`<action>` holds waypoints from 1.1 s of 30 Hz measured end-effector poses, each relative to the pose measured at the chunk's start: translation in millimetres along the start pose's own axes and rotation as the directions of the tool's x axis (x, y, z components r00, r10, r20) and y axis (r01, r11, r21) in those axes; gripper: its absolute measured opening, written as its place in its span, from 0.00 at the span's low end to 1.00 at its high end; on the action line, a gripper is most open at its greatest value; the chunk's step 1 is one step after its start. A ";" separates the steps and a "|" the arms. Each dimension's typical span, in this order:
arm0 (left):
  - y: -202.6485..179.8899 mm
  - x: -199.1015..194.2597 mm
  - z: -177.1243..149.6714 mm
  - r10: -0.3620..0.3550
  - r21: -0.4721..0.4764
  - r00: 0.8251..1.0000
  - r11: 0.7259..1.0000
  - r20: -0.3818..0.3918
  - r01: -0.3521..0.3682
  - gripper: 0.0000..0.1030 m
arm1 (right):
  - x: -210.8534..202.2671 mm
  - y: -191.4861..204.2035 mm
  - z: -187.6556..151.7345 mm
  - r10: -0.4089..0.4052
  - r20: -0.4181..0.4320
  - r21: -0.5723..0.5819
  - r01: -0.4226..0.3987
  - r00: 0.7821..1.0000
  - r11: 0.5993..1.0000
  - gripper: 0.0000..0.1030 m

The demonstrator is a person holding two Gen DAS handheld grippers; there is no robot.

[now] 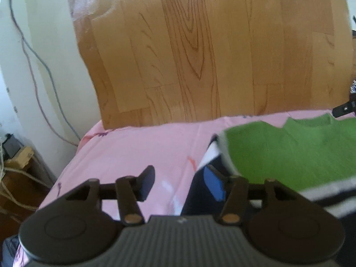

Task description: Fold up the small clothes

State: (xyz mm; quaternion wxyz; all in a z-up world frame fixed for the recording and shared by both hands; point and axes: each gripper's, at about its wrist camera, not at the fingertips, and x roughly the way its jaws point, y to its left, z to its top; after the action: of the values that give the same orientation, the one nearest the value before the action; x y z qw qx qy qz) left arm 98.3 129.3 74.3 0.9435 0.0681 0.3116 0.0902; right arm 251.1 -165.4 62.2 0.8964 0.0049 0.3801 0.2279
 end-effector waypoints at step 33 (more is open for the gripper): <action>85.6 -115.2 -125.9 -0.201 -0.270 0.979 0.945 -0.041 0.183 0.67 | -231.1 -43.9 -217.5 -0.570 0.192 0.077 0.567 0.799 0.820 0.14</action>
State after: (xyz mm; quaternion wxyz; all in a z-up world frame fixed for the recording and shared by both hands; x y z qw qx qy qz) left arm -79.1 197.3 56.2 0.9373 -0.0925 0.3336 0.0411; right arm -20.1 -335.8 56.6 0.9577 -0.0789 0.2710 -0.0562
